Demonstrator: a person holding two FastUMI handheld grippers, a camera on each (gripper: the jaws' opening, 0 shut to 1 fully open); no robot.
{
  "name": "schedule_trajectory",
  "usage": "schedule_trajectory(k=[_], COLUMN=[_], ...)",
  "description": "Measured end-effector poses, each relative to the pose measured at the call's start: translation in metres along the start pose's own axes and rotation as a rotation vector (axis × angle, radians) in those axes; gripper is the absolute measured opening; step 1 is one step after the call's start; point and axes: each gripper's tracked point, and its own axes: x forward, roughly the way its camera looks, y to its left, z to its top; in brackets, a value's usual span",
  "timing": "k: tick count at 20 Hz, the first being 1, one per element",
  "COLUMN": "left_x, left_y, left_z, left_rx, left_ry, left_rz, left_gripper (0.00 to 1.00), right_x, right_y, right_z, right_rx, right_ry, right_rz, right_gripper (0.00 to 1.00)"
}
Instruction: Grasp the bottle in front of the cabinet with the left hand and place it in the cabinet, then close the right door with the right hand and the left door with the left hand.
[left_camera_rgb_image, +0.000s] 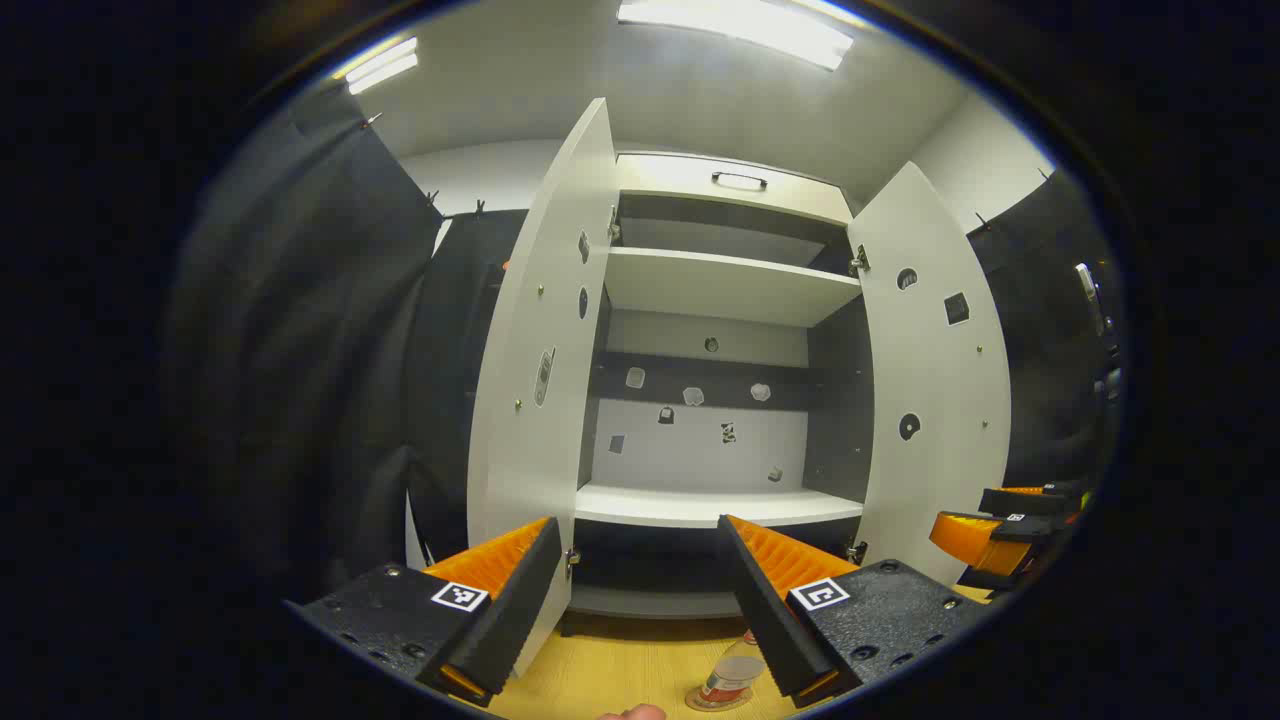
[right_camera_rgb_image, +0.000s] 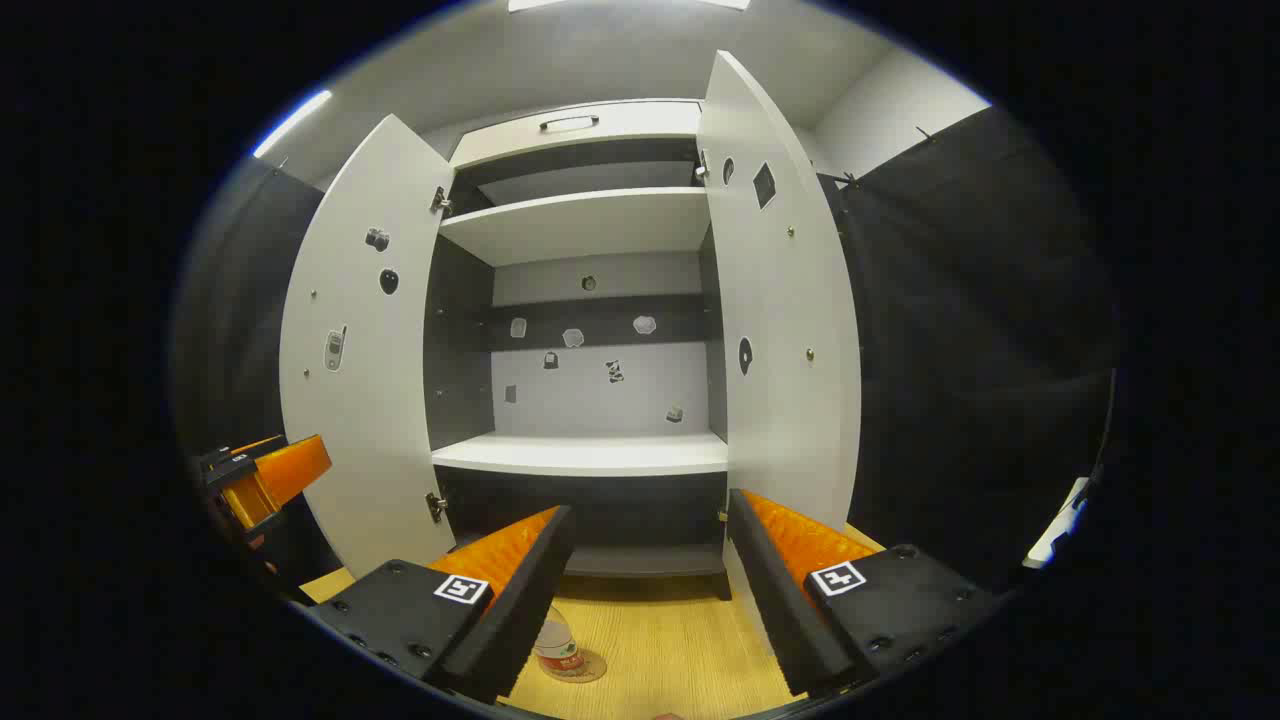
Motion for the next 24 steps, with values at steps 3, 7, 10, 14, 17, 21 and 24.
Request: schedule_trajectory(k=[3, 7, 10, 14, 17, 21, 24], left_x=[0.001, 0.002, 0.002, 0.003, 0.002, 0.010, 0.033], left_y=[0.000, 0.001, 0.001, 0.006, 0.007, 0.013, -0.006], left_z=[0.000, 0.001, 0.000, -0.002, -0.008, -0.020, -0.029], left_rx=[0.003, 0.007, 0.006, 0.004, -0.015, -0.037, -0.085], left_ry=[-0.003, -0.007, -0.005, 0.000, 0.014, 0.038, 0.042], left_rz=[0.002, 0.003, 0.003, 0.013, 0.013, 0.037, -0.004], left_gripper=[0.94, 0.94, 0.94, 0.94, 0.95, 0.94, 0.94], right_x=[0.000, 0.001, 0.001, 0.001, -0.001, -0.007, -0.015], right_y=[-0.001, 0.000, 0.000, 0.001, 0.003, 0.006, 0.005], right_z=[-0.001, -0.004, -0.004, -0.004, -0.006, -0.006, -0.006], right_rx=[0.001, 0.008, 0.008, 0.009, 0.011, 0.016, 0.019], right_ry=[0.001, 0.013, 0.010, 0.010, 0.016, 0.026, 0.035], right_rz=[-0.001, 0.004, 0.004, 0.005, 0.008, 0.017, 0.018], right_gripper=[1.00, 1.00, 1.00, 1.00, 1.00, 1.00, 0.94])
